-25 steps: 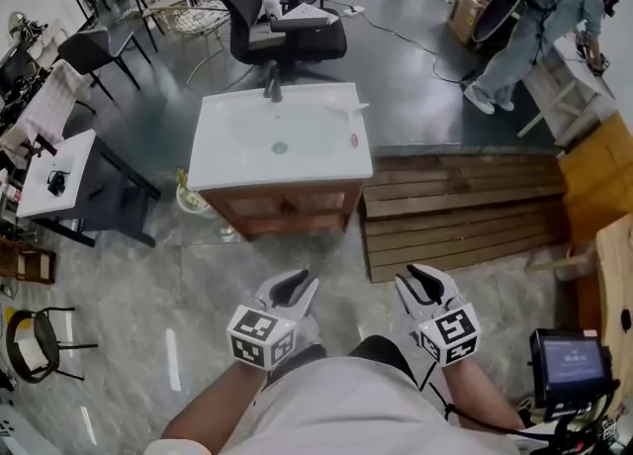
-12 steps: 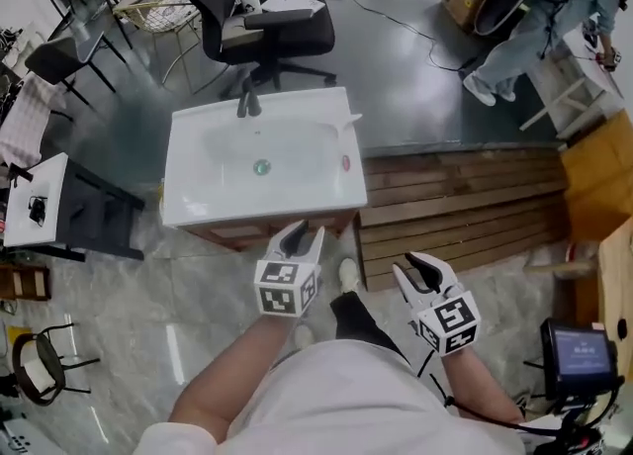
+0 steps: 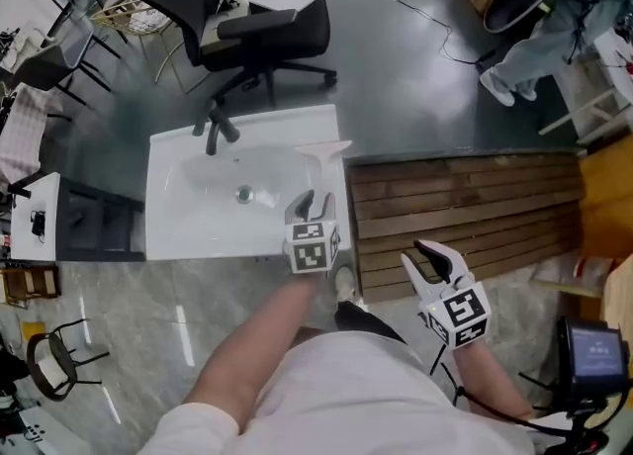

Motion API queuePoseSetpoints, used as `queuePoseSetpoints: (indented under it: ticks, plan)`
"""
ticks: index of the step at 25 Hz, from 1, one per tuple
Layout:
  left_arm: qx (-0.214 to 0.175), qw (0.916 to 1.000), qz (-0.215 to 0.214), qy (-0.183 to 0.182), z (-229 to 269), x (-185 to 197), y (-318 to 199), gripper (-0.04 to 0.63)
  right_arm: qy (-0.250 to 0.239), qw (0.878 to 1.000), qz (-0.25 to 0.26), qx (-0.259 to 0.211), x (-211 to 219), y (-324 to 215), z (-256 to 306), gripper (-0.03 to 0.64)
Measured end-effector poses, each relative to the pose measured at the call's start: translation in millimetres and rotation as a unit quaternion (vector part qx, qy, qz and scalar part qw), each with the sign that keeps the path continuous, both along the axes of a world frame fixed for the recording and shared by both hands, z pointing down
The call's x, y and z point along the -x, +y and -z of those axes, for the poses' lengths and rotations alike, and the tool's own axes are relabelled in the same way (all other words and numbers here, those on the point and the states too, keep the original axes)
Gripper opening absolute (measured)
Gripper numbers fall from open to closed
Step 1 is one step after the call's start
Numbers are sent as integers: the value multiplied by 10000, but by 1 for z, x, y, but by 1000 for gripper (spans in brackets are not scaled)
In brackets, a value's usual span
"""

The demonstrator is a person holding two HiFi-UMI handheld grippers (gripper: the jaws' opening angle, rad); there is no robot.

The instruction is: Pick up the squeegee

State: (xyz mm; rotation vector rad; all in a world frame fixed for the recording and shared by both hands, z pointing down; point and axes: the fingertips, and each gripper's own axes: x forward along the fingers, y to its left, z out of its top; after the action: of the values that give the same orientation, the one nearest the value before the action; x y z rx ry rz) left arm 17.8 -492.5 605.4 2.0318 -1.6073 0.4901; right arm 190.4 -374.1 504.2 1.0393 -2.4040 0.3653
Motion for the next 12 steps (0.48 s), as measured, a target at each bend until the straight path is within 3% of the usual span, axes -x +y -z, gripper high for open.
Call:
queuePoseSetpoints:
  ticks: [5, 12]
  plan:
    - [261, 9987, 312, -300, -40, -6, -51, 175, 78, 9996, -33, 267, -26, -23, -20, 107]
    - [527, 9958, 565, -489, -79, -6, -74, 165, -104, 9981, -389, 469, -54, -36, -31, 107]
